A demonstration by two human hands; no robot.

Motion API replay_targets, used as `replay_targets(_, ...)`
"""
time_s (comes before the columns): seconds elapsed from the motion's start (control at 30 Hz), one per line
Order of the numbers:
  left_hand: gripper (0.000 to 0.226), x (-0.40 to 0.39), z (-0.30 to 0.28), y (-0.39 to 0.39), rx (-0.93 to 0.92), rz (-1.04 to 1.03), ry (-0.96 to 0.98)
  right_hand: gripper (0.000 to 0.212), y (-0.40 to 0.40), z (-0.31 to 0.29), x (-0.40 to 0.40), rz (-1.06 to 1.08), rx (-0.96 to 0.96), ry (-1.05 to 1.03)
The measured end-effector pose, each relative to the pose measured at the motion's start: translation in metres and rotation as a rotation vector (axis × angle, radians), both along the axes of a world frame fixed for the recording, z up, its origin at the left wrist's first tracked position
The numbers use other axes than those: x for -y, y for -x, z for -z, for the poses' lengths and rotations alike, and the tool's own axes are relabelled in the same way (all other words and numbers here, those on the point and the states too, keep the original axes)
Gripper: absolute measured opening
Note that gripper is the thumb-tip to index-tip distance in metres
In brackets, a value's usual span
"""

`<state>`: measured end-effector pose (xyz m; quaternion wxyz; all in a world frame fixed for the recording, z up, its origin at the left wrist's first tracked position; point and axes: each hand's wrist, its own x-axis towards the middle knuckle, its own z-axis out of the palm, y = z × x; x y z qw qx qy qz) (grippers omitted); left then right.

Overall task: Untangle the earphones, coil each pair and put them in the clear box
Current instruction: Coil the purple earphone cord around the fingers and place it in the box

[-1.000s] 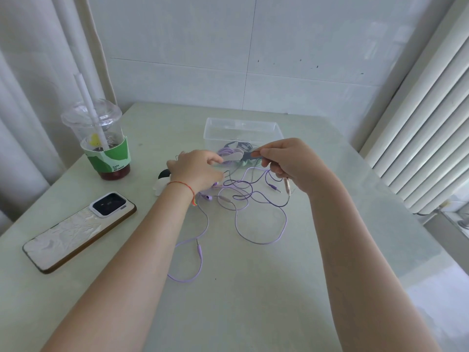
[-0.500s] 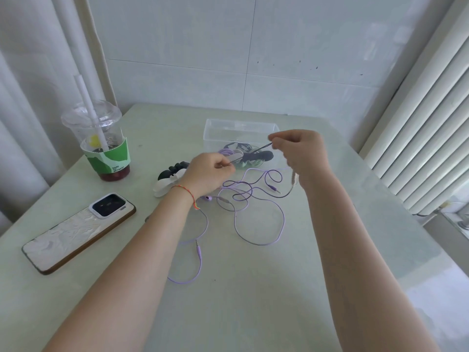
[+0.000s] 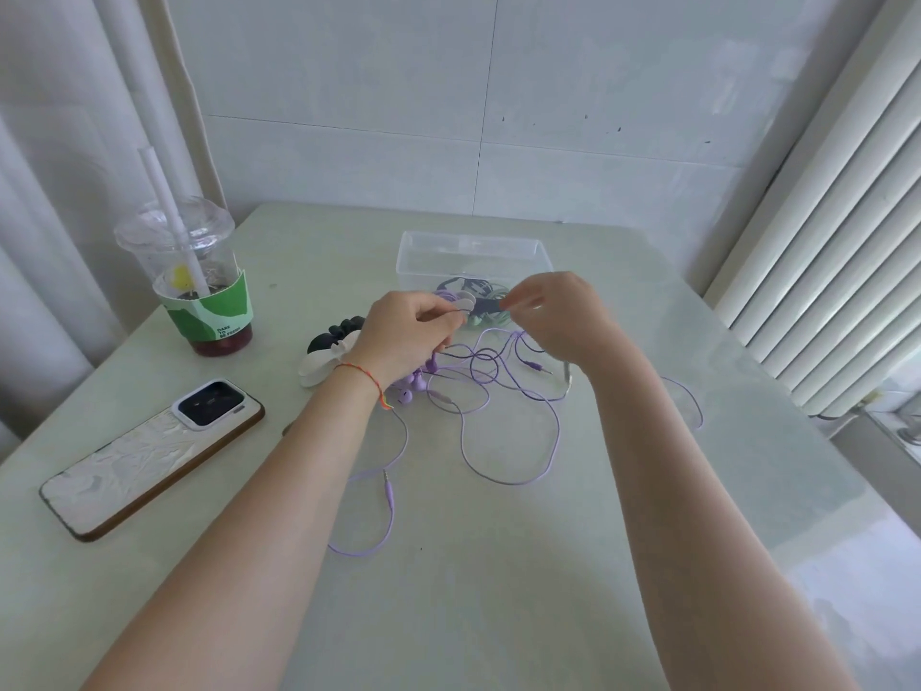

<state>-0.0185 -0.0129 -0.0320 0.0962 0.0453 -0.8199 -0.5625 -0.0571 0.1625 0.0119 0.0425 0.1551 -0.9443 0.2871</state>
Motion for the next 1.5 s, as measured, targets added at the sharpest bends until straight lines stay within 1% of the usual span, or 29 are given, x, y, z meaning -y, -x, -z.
replay_targets(0.1,0.014,-0.001,0.001,0.0,0.04,0.022,0.024,0.027,-0.001,0.009,0.011,-0.163,0.098,-0.034)
replay_targets(0.2,0.008,0.001,0.003,0.001,0.112,0.044,0.064,0.03,0.002,0.024,0.017,-0.217,0.172,-0.111)
replay_targets(0.27,0.007,0.001,0.005,0.001,0.137,0.058,0.1,0.033,0.002,0.029,0.016,-0.234,0.172,-0.141)
replay_targets(0.37,0.016,0.001,0.004,0.001,0.148,0.069,0.136,0.033,0.004,0.032,0.015,-0.258,0.138,-0.248)
replay_targets(0.43,0.018,0.001,0.004,0.0,0.151,0.07,0.152,0.028,0.006,0.033,0.015,-0.253,0.097,-0.33)
replay_targets(0.53,0.018,0.0,0.004,-0.001,0.151,0.074,0.166,0.023,0.008,0.033,0.014,-0.204,0.062,-0.373)
replay_targets(0.6,0.016,0.001,0.006,0.001,0.157,0.089,0.172,0.022,0.012,0.034,0.01,-0.154,0.038,-0.318)
replay_targets(0.67,0.013,0.004,0.01,0.004,0.174,0.118,0.189,0.018,0.014,0.032,0.007,-0.094,0.01,-0.209)
replay_targets(0.73,0.017,0.006,0.014,0.006,0.195,0.165,0.254,0.014,0.014,0.03,0.005,-0.055,0.018,-0.012)
replay_targets(0.8,0.022,0.005,0.018,0.007,0.207,0.18,0.354,0.012,0.011,0.027,0.004,-0.06,0.067,0.204)
replay_targets(0.83,0.017,0.005,0.019,0.007,0.197,0.162,0.398,0.012,0.01,0.024,0.003,-0.067,0.08,0.249)
replay_targets(0.87,0.011,0.003,0.019,0.007,0.181,0.129,0.419,0.012,0.009,0.023,0.003,-0.07,0.08,0.246)
replay_targets(0.9,0.011,0.003,0.019,0.008,0.156,0.078,0.395,0.012,0.008,0.022,0.002,-0.068,0.071,0.217)
replay_targets(0.93,0.014,0.002,0.018,0.009,0.122,0.006,0.316,0.011,0.008,0.022,0.0,-0.067,0.071,0.178)
replay_targets(0.97,0.019,0.001,0.016,0.011,0.081,-0.085,0.183,0.01,0.007,0.022,-0.002,-0.073,0.094,0.14)
replay_targets(1.07,0.02,0.007,0.005,0.016,-0.022,-0.354,-0.374,0.013,0.007,0.021,-0.011,-0.13,0.283,-0.052)
replay_targets(1.1,0.021,0.012,0.003,0.017,-0.045,-0.423,-0.462,0.015,0.006,0.021,-0.013,-0.143,0.335,-0.117)
replay_targets(1.13,0.024,0.016,0.002,0.016,-0.056,-0.454,-0.443,0.016,0.006,0.02,-0.015,-0.142,0.367,-0.139)
replay_targets(1.17,0.03,0.019,0.002,0.016,-0.062,-0.443,-0.345,0.015,0.006,0.019,-0.016,-0.135,0.384,-0.122)
replay_targets(1.2,0.036,0.019,0.0,0.014,-0.07,-0.389,-0.242,0.015,0.006,0.019,-0.016,-0.131,0.389,-0.08)
replay_targets(1.23,0.042,0.017,-0.003,0.012,-0.079,-0.296,-0.183,0.015,0.006,0.018,-0.014,-0.135,0.382,-0.038)
replay_targets(1.3,0.045,0.006,-0.007,0.008,-0.091,-0.045,-0.142,0.014,0.004,0.017,-0.009,-0.162,0.355,0.001)
replay_targets(1.37,0.041,-0.009,-0.01,0.005,-0.061,0.192,-0.143,0.015,0.0,0.015,-0.002,-0.206,0.312,-0.006)
replay_targets(1.4,0.041,-0.014,-0.009,0.004,-0.022,0.269,-0.127,0.017,-0.003,0.013,0.002,-0.226,0.285,-0.012)
replay_targets(1.43,0.038,-0.018,-0.008,0.004,0.017,0.323,-0.114,0.019,-0.004,0.012,0.005,-0.235,0.256,-0.013)
replay_targets(1.5,0.02,-0.02,-0.005,0.002,0.082,0.355,-0.079,0.015,-0.005,0.011,0.007,-0.233,0.209,0.042)
